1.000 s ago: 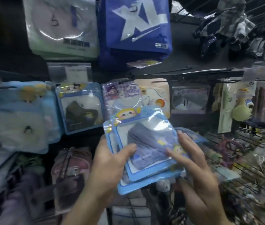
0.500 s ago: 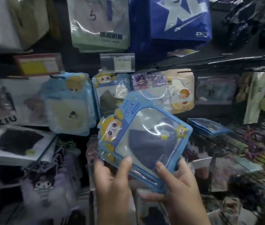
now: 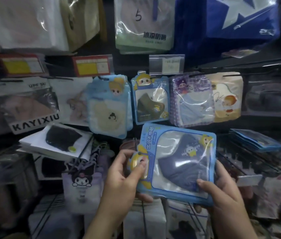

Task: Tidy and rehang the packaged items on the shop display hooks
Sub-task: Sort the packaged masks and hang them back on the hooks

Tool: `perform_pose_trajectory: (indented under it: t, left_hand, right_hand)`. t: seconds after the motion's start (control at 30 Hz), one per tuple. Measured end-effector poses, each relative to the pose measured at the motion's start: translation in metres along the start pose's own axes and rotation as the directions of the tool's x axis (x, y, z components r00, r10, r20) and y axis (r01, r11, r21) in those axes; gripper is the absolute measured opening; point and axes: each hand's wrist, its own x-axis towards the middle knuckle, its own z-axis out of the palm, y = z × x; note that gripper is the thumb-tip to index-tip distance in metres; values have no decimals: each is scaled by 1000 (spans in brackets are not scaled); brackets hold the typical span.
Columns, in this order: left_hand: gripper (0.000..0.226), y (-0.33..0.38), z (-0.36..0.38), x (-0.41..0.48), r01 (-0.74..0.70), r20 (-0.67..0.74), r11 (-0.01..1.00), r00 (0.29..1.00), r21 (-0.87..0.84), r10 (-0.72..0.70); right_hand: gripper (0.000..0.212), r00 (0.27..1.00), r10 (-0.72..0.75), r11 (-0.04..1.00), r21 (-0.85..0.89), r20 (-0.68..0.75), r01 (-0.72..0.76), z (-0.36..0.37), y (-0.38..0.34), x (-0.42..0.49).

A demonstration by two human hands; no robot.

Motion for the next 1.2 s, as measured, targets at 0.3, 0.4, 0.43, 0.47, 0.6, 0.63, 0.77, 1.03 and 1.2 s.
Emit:
perform_pose_trajectory:
  t: [0.3,0.4,0.43,0.47,0.6,0.63,0.77,1.03,1.2]
  left_hand:
    - [18,-4,11,2,22,-25,1000,999,-13,-22]
    - [18,-7,18,2,45,-66,999,997,0,-45]
    - [17,-8,19,2,50,-77,999,996,-6,-51]
    - [15,-9,21,2,52,-89,999,995,-16,-53]
    - [10,-13,23,2,18,-97,999,995,-29,-20]
    - [10,-13,23,2,6,-96,999,995,-33,-9]
    - [16,-14,21,0,2,-83,998,997,-56,-7]
    - [22,-15,19,0,-88,-129,995,987,53,94]
    - [15,-7,19,13,-191,-108,947,968,258,225]
  right_hand:
    - [56,977,-156,984,-115,-149,139,8,4,2]
    - [69,954,-190,973,-172,-233,152,7,8,1]
    - [72,944,-200,969,-195,-263,151,8,8,0]
    - [74,936,-209,966,-208,-284,153,9,7,-1]
    - [72,911,-274,944,-267,-307,194,8,7,-3]
    - [72,908,-285,941,-272,-308,203,7,7,-3]
    - [63,894,-314,932,-285,-320,226,10,4,-4]
    - [57,906,-299,922,-335,-300,193,19,0,-12]
    - [61,869,-380,882,-406,-316,238,20,-1,-14]
